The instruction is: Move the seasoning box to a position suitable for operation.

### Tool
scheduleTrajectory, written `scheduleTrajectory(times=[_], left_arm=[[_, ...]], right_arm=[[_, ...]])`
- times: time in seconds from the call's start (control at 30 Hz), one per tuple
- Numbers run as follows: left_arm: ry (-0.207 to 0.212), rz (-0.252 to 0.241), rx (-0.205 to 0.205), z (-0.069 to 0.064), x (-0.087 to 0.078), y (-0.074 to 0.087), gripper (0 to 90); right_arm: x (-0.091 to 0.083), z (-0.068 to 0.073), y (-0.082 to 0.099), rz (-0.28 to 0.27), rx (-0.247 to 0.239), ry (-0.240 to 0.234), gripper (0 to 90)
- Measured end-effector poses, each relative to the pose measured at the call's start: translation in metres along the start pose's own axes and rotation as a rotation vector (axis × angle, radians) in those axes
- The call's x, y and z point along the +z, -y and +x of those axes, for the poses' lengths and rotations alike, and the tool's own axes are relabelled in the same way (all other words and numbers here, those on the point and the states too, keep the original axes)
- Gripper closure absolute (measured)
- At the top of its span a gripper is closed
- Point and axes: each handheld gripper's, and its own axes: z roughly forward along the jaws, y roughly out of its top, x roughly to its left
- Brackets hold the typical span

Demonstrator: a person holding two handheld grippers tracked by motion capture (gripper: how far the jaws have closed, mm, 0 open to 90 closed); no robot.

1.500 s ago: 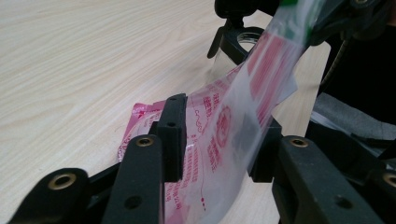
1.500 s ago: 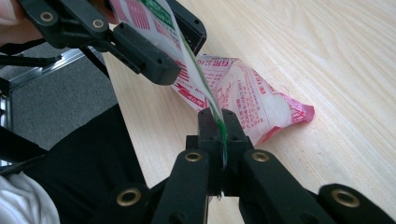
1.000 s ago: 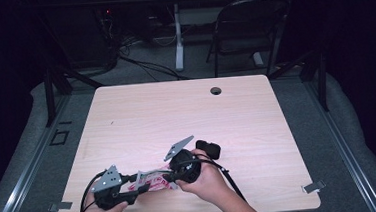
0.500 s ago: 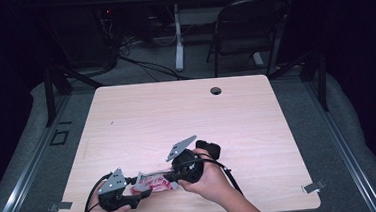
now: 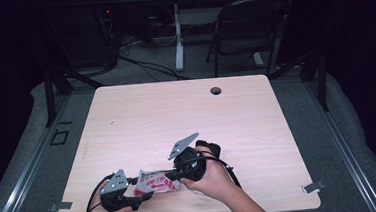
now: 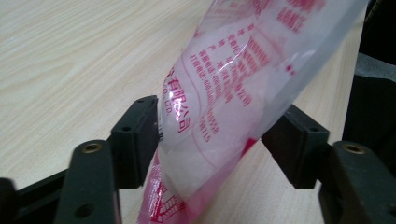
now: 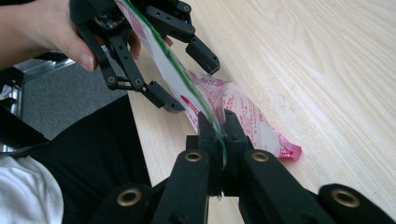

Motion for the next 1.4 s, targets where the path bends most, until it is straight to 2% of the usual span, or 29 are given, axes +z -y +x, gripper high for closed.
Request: scheduleTrajectory(times=[0.2, 0.47, 0.5, 0.63, 0.97, 1.4], left_arm=[[0.0, 0.015, 0.0, 0.001, 0.004, 0.003, 29.9], [-0.024, 0.023, 0.011, -0.001, 0.011, 0.003, 31.3], [-0.038, 0.037, 0.02, -0.001, 0.013, 0.003, 31.3], [-0.041, 0.024, 0.023, -0.002, 0.015, 0.003, 32.5], [-0.051, -0.003, 0.037, -0.002, 0.016, 0.003, 39.3], [-0.043, 0.015, 0.065, -0.004, 0.016, 0.001, 54.3]], right_arm=[[-0.005, 0.0, -0.003, -0.019, 0.002, -0.009, 90.0], [-0.011, 0.002, -0.007, -0.021, -0.001, -0.006, 90.0], [-0.012, 0.001, -0.007, -0.025, 0.002, -0.011, 90.0], [-0.014, 0.002, -0.008, -0.037, 0.007, -0.021, 90.0], [-0.02, 0.005, -0.01, -0.055, 0.004, -0.02, 90.0], [-0.022, 0.002, -0.011, -0.071, 0.016, -0.029, 90.0]])
